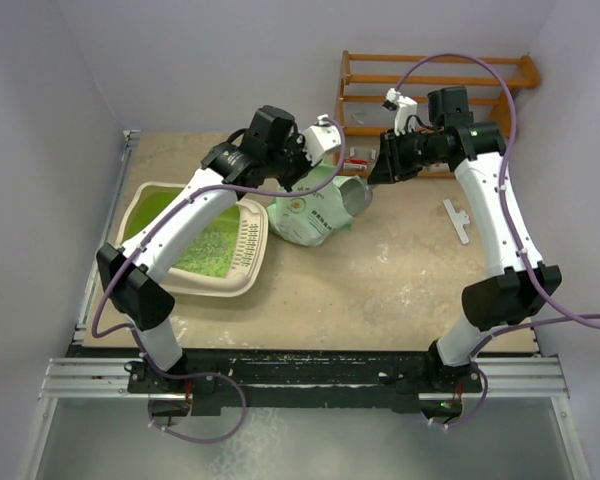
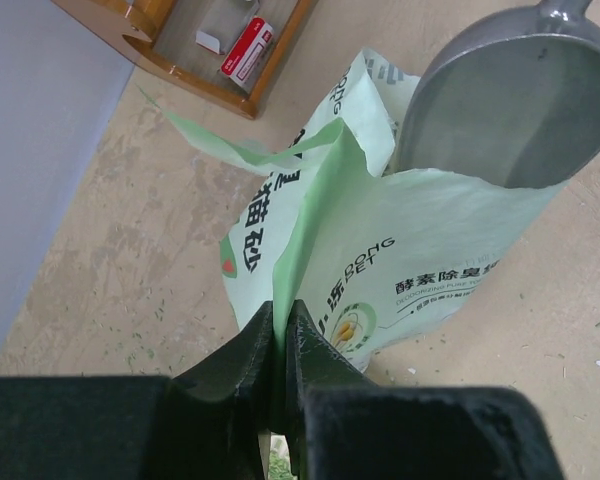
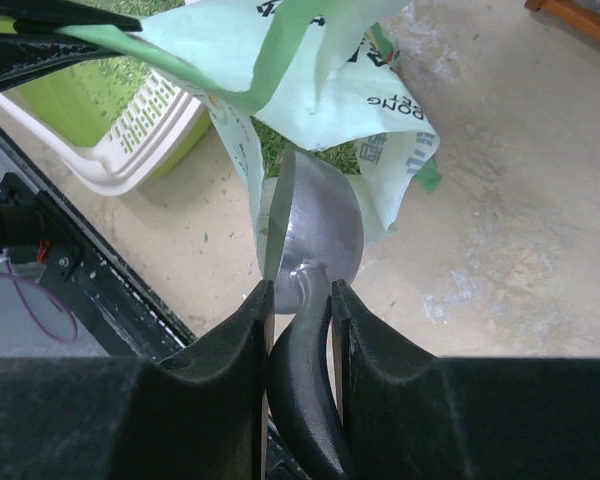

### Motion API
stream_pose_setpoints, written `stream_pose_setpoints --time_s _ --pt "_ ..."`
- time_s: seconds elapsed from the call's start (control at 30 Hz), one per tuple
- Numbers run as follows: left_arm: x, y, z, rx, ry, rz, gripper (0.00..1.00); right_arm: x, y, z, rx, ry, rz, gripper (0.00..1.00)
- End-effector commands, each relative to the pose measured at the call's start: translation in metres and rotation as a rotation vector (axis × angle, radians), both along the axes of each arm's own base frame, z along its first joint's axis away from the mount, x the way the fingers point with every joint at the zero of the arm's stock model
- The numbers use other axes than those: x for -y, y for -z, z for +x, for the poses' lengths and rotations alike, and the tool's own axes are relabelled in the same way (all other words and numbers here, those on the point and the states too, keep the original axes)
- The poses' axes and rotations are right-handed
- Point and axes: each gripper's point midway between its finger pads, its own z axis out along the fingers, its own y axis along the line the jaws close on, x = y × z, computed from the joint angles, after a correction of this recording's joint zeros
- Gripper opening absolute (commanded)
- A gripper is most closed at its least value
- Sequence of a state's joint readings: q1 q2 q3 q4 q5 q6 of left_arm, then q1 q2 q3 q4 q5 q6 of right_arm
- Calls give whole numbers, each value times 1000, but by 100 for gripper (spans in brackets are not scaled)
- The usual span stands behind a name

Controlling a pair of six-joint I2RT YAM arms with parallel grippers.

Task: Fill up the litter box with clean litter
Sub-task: 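Scoop the cat litter from the cat litter bag.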

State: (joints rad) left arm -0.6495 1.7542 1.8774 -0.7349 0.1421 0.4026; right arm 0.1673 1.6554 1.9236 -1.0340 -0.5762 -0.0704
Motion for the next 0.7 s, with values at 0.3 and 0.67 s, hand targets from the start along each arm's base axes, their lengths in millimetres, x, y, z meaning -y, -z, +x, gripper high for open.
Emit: stream_pose_setpoints --time_s 0.3,0.67 --pt "2 -94 -25 114 14 -246 3 -25 25 31 48 -47 40 0" --pt "6 -102 -28 105 14 -304 3 -54 83 42 64 -94 -33 0"
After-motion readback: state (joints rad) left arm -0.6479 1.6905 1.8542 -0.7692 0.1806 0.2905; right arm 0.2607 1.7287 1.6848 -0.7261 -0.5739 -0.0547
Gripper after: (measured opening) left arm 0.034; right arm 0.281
